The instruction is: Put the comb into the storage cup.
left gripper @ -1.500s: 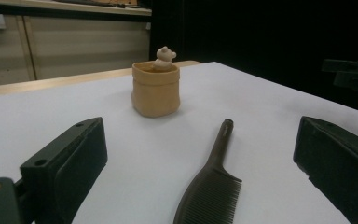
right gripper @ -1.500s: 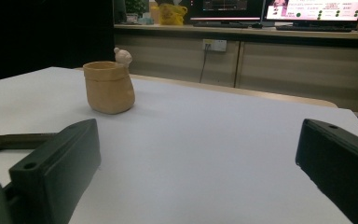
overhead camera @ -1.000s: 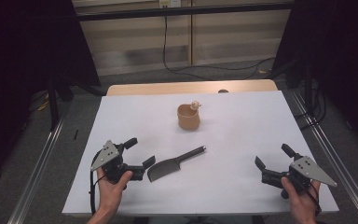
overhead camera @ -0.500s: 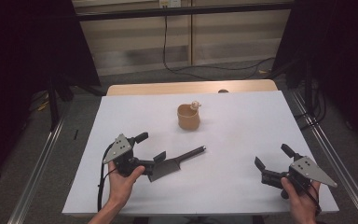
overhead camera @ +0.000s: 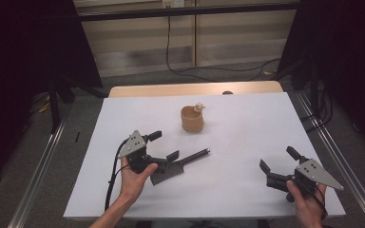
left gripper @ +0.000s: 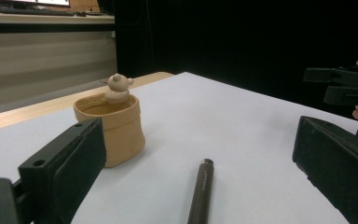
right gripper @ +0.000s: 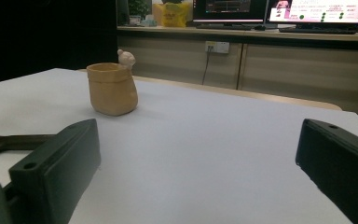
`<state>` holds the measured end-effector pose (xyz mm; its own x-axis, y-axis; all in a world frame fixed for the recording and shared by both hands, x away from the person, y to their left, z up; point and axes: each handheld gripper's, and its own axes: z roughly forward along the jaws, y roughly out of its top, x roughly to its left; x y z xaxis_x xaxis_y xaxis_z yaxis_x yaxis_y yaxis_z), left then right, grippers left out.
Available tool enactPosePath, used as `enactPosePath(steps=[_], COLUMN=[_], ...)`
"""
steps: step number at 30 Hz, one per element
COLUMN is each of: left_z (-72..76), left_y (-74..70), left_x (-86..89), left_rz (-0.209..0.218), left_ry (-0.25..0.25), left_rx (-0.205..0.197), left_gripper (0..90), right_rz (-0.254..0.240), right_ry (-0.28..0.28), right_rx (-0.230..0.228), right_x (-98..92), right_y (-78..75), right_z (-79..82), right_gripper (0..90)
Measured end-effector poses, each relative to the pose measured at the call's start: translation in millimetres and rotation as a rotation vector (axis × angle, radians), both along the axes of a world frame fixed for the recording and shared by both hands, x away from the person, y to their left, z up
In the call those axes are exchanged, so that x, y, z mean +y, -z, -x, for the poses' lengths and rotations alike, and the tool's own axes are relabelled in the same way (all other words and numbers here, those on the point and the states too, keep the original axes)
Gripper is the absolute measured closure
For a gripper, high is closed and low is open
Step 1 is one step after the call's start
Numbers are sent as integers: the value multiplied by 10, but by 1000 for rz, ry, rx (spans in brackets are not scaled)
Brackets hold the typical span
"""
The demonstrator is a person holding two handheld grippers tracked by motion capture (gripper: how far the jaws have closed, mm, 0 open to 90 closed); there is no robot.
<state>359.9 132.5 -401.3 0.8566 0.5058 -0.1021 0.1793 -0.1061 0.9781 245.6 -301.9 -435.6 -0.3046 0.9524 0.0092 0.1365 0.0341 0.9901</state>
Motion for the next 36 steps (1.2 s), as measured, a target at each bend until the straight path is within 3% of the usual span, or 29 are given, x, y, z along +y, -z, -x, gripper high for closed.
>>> enactPosePath(steps=[8,16,25,29,30,34,36], left_z=[-58,-151,-255,-248,-247,-259,-276], left_y=[-17,21,-4,38,53,68,74], left_x=[-93,-138,-223,-251,-253,-263,-266], left_rz=[-2,-21,-50,-93,-134,-141,-169], left_ry=[15,22,52,99,106,111,121], left_rx=[7,57,84,102,98,116,137], left_gripper=[32,35,36,41,47,58,77], right_rz=[-2,2,1,2,1,4,4], right_ry=[-3,-3,-2,-6,-9,-9,-10], right_rx=[-1,-1,-1,-3,-2,-2,-3], right_x=[0,-1,-2,2,3,2,0], right_y=[1,-1,-1,-1,-1,1,-2], right_z=[-1,3,3,5,7,4,9], right_gripper=[0,0,0,0,0,0,0])
